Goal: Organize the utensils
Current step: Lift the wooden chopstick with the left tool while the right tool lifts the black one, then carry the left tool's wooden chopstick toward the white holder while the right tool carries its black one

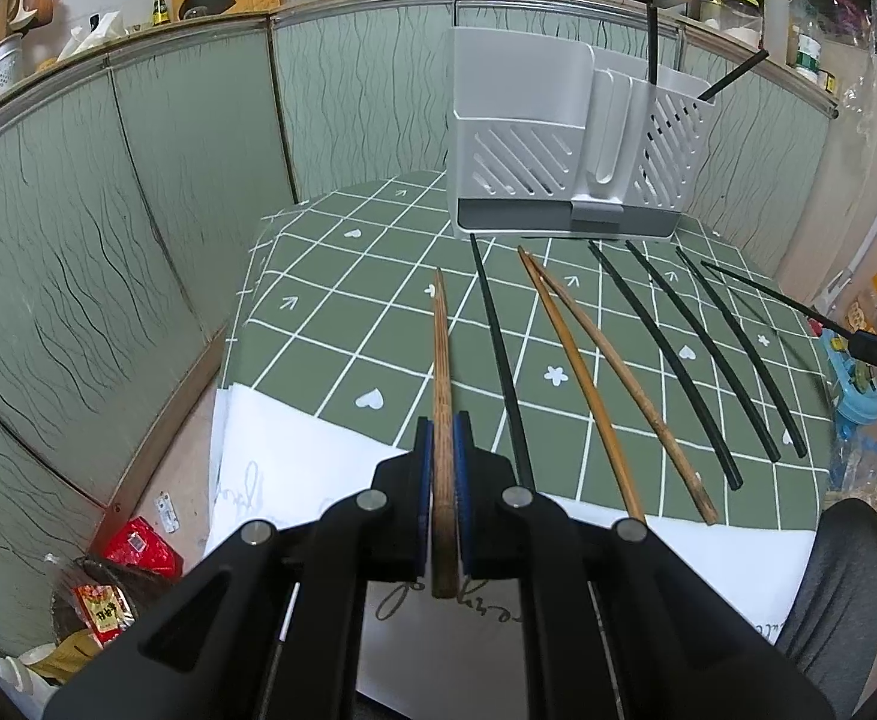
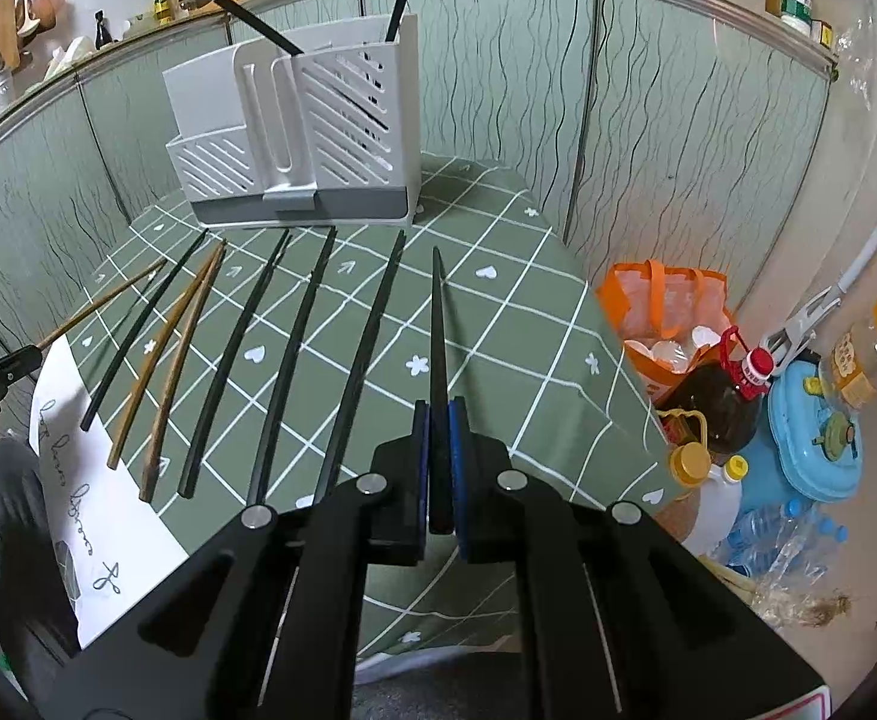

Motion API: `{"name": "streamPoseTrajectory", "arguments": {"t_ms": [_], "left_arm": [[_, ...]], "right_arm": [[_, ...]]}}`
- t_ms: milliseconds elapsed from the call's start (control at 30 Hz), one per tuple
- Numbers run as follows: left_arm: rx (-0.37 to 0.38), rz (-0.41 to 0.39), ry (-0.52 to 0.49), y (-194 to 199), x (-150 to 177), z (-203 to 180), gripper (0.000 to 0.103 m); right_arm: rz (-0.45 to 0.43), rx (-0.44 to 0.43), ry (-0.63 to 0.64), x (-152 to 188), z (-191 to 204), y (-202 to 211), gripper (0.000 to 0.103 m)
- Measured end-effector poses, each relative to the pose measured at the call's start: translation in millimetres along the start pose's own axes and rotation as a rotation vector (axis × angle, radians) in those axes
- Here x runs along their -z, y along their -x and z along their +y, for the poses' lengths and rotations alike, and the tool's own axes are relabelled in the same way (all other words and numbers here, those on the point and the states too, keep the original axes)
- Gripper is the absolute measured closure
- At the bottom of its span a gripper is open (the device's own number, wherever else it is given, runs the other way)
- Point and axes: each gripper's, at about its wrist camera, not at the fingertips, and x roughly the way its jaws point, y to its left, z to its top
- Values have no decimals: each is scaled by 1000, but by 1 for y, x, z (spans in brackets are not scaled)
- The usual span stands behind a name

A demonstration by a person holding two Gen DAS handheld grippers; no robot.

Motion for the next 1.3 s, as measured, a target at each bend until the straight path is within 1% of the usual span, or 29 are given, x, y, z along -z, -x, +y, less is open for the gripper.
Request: {"name": "streamPoseTrajectory", "arguments": {"t_ms": [367, 800, 1100, 1300], "left_arm": [[8, -39, -16, 19, -23, 0, 95], [10, -101, -26, 42, -57, 2, 95], [19, -134, -25, 50, -80, 2, 95], [32, -140, -28, 53, -89, 1, 95]], "right_arm": [[-52, -4, 4, -20, 2, 25, 97], [-119, -28, 1, -53, 8, 51, 97], [-139, -36, -3, -76, 8, 55, 97], [-148, -39, 1, -85, 8, 57, 97]]}}
